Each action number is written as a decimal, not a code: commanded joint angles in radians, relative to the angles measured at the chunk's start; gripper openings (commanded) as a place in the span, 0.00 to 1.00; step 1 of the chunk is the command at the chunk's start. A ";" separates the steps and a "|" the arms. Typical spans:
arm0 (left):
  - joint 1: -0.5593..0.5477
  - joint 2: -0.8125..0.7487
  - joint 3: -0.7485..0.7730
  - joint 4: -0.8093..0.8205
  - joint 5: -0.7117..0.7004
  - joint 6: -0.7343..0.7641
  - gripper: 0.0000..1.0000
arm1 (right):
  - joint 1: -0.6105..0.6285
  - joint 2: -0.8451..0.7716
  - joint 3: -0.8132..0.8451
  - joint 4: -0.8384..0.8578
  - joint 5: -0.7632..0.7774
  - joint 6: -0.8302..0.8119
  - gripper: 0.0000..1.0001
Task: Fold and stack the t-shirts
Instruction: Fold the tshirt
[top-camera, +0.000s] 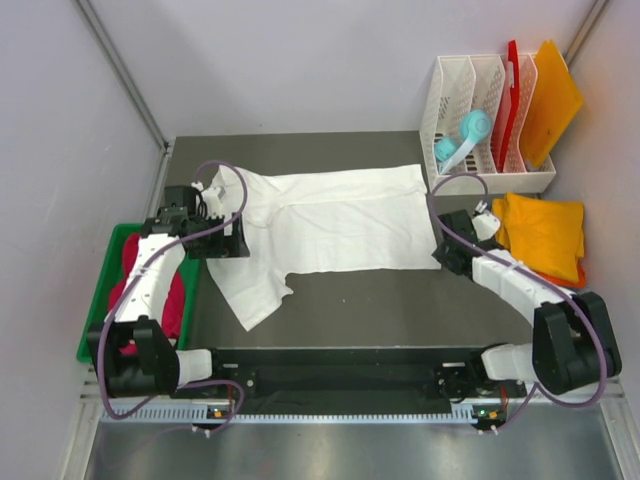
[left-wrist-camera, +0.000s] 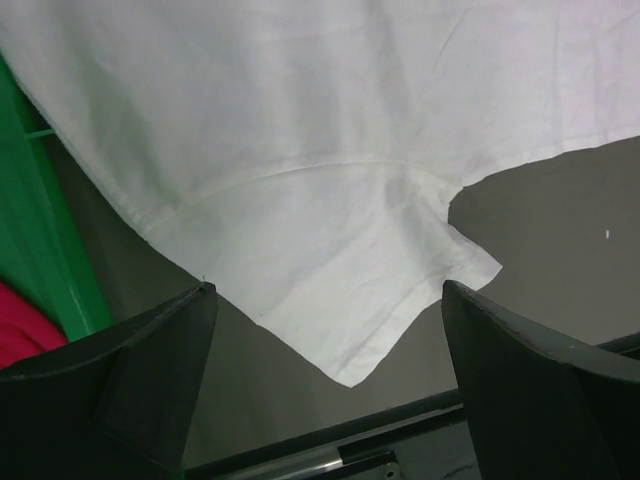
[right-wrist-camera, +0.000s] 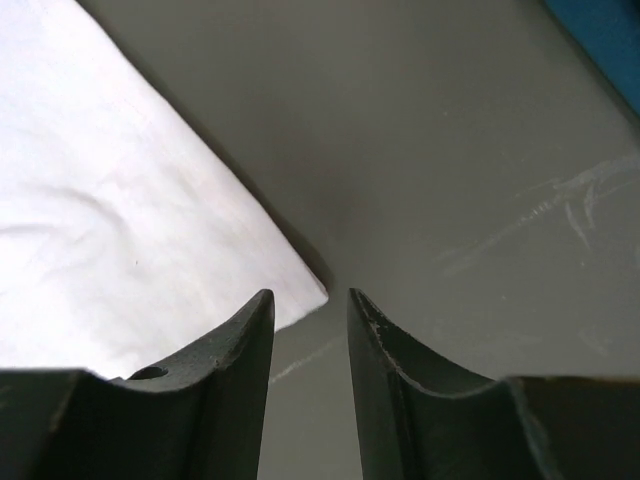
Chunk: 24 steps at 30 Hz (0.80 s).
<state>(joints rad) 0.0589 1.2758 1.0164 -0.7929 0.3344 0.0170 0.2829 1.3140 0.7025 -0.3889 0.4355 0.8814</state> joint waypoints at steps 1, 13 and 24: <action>0.008 -0.073 -0.008 0.204 -0.174 -0.015 0.99 | 0.009 -0.136 -0.031 0.063 -0.012 -0.059 0.36; 0.035 -0.081 -0.554 1.228 -0.081 0.083 0.99 | 0.018 -0.275 0.153 -0.042 0.020 -0.344 0.39; 0.033 0.132 -0.668 1.650 -0.095 -0.014 0.99 | 0.018 -0.348 0.164 -0.140 0.063 -0.302 0.39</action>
<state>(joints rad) 0.0864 1.3853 0.3588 0.6350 0.2348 0.0776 0.2939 0.9913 0.8532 -0.4873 0.4595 0.5709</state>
